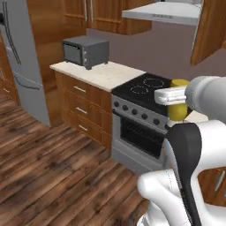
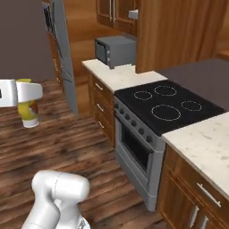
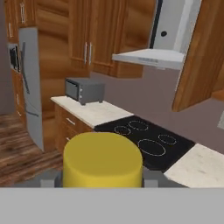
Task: Move the hot dog bun to the plate on the dining table and place the condiment next to that plate. Then navigate to the fridge and take the sausage and place it on the plate as well.
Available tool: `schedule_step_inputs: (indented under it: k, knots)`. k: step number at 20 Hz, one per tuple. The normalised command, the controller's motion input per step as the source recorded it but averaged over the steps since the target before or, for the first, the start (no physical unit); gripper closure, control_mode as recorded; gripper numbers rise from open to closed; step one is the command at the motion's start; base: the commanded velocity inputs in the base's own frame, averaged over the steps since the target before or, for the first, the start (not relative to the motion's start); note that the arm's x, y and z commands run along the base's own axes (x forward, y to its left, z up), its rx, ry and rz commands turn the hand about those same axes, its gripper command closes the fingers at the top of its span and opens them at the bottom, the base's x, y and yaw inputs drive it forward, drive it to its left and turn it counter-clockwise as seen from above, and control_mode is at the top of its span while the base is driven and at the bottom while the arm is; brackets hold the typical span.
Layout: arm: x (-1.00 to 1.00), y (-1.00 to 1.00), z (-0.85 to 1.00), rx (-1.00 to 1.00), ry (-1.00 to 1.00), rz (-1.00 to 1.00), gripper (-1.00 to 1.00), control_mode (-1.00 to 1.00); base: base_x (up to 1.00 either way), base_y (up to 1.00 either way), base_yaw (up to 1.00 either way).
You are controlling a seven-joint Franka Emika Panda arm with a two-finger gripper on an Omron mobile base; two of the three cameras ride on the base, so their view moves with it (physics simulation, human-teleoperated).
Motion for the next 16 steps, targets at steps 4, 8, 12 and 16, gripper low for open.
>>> schedule_step_inputs:
  k: [4, 8, 12, 16]
  knots:
    - [0.00, 0.00, 0.00, 0.00, 0.00, 0.00, 1.00, 1.00, 0.00, 0.84, 0.78]
    - [0.00, 0.00, 0.00, 0.00, 0.00, 0.00, 1.00, 1.00, 0.00, 0.93, 0.71]
    - [0.00, 0.00, 0.00, 0.00, 0.00, 0.00, 1.00, 1.00, 0.27, 0.79, 0.62]
    - [0.00, 0.00, 0.00, 0.00, 0.00, 0.00, 1.00, 1.00, 0.59, 0.62, 0.55]
